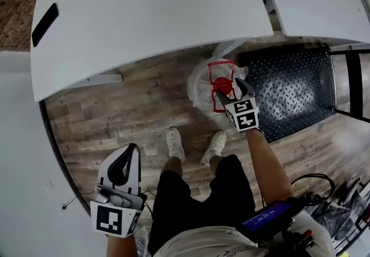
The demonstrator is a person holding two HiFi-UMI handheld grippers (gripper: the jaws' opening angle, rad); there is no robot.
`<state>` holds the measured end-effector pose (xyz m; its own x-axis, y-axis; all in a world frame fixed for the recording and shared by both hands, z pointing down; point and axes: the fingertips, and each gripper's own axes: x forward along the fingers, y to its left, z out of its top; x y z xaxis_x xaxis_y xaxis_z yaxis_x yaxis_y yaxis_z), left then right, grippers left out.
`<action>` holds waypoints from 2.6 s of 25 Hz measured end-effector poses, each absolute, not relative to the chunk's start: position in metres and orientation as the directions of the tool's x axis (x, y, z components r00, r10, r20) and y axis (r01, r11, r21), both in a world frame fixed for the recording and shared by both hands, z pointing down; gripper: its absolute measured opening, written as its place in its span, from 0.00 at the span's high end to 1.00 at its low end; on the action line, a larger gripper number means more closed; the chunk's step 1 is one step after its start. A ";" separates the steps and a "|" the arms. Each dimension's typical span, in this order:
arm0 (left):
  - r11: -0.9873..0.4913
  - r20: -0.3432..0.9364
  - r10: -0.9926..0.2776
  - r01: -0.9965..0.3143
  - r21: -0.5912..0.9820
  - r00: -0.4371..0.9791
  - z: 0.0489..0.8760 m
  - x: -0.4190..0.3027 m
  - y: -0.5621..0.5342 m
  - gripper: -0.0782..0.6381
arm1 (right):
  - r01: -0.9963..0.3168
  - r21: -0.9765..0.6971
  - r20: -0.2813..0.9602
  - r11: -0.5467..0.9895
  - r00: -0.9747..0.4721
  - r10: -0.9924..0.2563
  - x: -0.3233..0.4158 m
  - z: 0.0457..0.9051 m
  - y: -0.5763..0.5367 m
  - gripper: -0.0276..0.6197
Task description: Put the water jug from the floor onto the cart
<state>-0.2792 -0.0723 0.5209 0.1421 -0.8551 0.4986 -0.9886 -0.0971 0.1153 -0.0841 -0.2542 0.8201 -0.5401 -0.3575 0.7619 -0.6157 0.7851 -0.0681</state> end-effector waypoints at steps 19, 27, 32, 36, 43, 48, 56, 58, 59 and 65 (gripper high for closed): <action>-0.107 0.542 -0.825 -0.986 0.132 0.161 0.559 -0.273 -0.062 0.89 | -0.650 -0.011 0.782 0.760 -0.480 -0.399 -0.085 0.860 -0.236 0.48; -0.144 0.517 -0.829 -0.975 0.171 0.213 0.548 -0.256 -0.079 0.89 | -0.656 -0.053 0.765 0.753 -0.511 -0.391 -0.068 0.779 -0.215 0.48; -0.196 0.489 -0.829 -0.960 0.200 0.271 0.533 -0.235 -0.098 0.89 | -0.672 -0.095 0.750 0.734 -0.533 -0.391 -0.043 0.709 -0.212 0.48; -0.240 0.479 -0.821 -0.949 0.203 0.310 0.522 -0.218 -0.116 0.89 | -0.729 -0.109 0.741 0.676 -0.513 -0.434 -0.007 0.658 -0.213 0.48; -0.346 0.466 -0.791 -0.918 0.192 0.396 0.504 -0.168 -0.147 0.89 | -0.837 -0.098 0.742 0.539 -0.422 -0.521 0.083 0.598 -0.211 0.48; -0.407 0.453 -0.771 -0.893 0.191 0.448 0.494 -0.129 -0.164 0.89 | -0.902 -0.065 0.743 0.427 -0.329 -0.583 0.161 0.584 -0.227 0.48; -0.498 0.487 -0.718 -0.856 0.139 0.497 0.492 -0.066 -0.175 0.89 | -0.952 0.038 0.759 0.303 -0.170 -0.628 0.276 0.609 -0.255 0.48; -0.506 0.492 -0.708 -0.850 0.147 0.507 0.494 -0.053 -0.179 0.89 | -0.964 0.047 0.763 0.263 -0.136 -0.632 0.304 0.618 -0.263 0.48; -0.509 0.494 -0.704 -0.847 0.150 0.511 0.495 -0.048 -0.180 0.89 | -0.970 0.047 0.764 0.240 -0.120 -0.634 0.318 0.623 -0.268 0.48; -0.522 0.514 -0.684 -0.840 0.150 0.517 0.504 -0.023 -0.190 0.89 | -0.992 0.039 0.772 0.124 -0.048 -0.634 0.388 0.651 -0.295 0.48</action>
